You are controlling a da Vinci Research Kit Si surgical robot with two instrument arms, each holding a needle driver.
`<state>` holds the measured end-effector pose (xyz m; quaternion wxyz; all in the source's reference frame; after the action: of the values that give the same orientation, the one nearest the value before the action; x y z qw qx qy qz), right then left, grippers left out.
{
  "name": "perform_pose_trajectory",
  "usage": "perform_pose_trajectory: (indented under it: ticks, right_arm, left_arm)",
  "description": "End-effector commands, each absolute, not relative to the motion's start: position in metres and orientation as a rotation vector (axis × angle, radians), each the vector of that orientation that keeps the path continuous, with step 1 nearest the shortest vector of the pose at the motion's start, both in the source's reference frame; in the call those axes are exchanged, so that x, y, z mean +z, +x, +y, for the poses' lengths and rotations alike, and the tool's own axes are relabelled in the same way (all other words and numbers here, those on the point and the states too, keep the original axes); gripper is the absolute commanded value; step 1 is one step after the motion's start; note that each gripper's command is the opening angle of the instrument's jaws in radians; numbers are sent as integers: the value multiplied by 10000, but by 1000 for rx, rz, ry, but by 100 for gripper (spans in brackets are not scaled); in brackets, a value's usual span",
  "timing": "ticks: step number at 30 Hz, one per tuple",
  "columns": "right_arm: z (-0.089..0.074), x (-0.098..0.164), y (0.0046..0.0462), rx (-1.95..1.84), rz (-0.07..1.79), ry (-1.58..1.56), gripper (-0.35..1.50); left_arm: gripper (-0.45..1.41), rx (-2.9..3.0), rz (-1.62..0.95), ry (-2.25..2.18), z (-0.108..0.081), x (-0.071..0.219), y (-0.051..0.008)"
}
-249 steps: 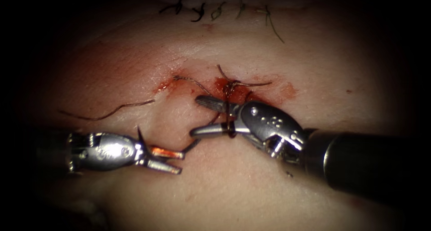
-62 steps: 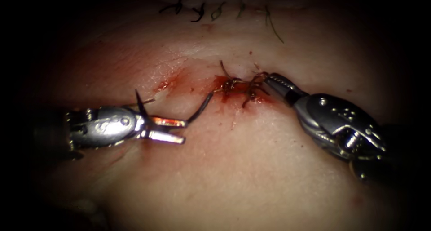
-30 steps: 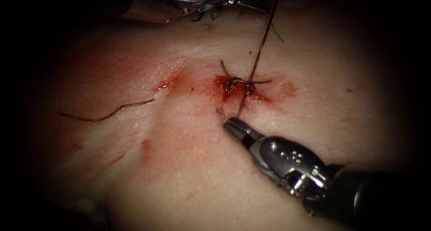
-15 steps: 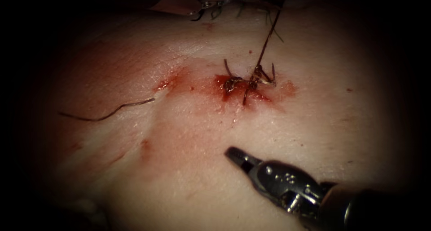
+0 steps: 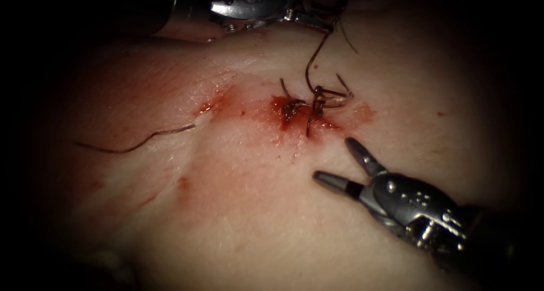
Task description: Wound Closure
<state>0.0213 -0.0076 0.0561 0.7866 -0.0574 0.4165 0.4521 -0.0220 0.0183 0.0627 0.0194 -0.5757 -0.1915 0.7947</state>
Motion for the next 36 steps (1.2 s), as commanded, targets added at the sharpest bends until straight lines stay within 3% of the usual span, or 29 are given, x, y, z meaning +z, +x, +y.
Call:
perform_pose_trajectory:
  ticks: [1, 11, 23, 24, 25, 26, 27, 28, 36]
  right_arm:
    - [-69, 578, 217, 956, 897, -132, 147]
    - [-14, 619, 220, 922, 903, -184, 147]
    - [5, 620, 254, 825, 956, -221, 142]
    - [5, 622, 260, 800, 959, -229, 135]
    - [4, 623, 262, 784, 972, -221, 116]
    - [1, 624, 263, 757, 987, -194, 69]
    - [-2, 625, 263, 727, 970, -154, 2]
    - [-4, 625, 261, 705, 921, -105, -35]
    - [-16, 604, 240, 681, 925, -76, -35]
  left_arm:
    - [-45, 2463, -588, -1790, 182, 631, -223]
    - [-45, 2459, -586, -1801, 173, 626, -216]
    - [-45, 2452, -580, -1809, 171, 626, -216]
    - [-45, 2452, -580, -1809, 171, 626, -216]
    - [-45, 2452, -580, -1810, 171, 626, -216]
    - [-45, 2452, -580, -1810, 170, 626, -215]
    - [-45, 2452, -581, -1810, 170, 626, -215]
    - [-45, 2452, -581, -1810, 171, 626, -215]
    - [-45, 2452, -578, -1808, 173, 627, -217]
